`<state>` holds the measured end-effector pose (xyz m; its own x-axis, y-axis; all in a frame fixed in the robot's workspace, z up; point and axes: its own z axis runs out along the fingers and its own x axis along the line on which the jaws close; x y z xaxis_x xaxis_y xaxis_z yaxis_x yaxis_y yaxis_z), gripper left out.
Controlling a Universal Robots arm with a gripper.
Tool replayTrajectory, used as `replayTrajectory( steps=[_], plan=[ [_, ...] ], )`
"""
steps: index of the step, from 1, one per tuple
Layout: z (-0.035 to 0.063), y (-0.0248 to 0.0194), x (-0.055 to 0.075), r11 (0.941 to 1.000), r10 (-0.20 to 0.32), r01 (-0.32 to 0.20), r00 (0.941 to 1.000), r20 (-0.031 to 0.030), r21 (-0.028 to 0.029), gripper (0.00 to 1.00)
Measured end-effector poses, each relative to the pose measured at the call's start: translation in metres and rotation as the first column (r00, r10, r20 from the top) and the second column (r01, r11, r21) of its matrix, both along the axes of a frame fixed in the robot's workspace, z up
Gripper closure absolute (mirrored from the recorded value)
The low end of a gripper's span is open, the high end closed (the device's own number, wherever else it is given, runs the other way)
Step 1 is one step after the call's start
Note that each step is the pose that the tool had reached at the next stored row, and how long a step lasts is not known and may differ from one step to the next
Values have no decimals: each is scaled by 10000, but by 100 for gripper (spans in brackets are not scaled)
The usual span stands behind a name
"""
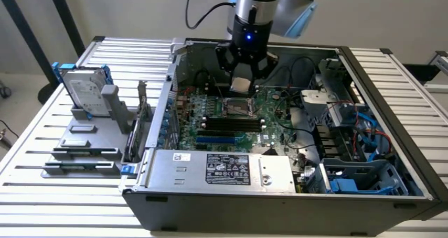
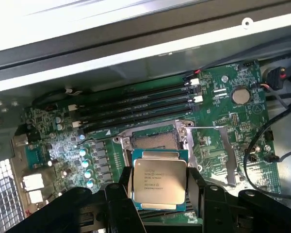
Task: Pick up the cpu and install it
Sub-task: 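Place the cpu into insertion slot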
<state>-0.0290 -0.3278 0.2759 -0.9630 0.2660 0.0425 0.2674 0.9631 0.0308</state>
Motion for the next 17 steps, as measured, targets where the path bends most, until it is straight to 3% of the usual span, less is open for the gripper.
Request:
replayTrajectory(
  steps=[4,8,13,17],
  plan=[
    [-32,0,0,9974,-725,725,9974,0,0,45],
    [-65,0,0,9895,-1445,1445,9895,0,0,45],
    [-108,0,0,9723,-2339,2339,9723,0,-1,45],
    [-144,0,0,9525,-3047,3047,9525,0,0,45]
  ],
)
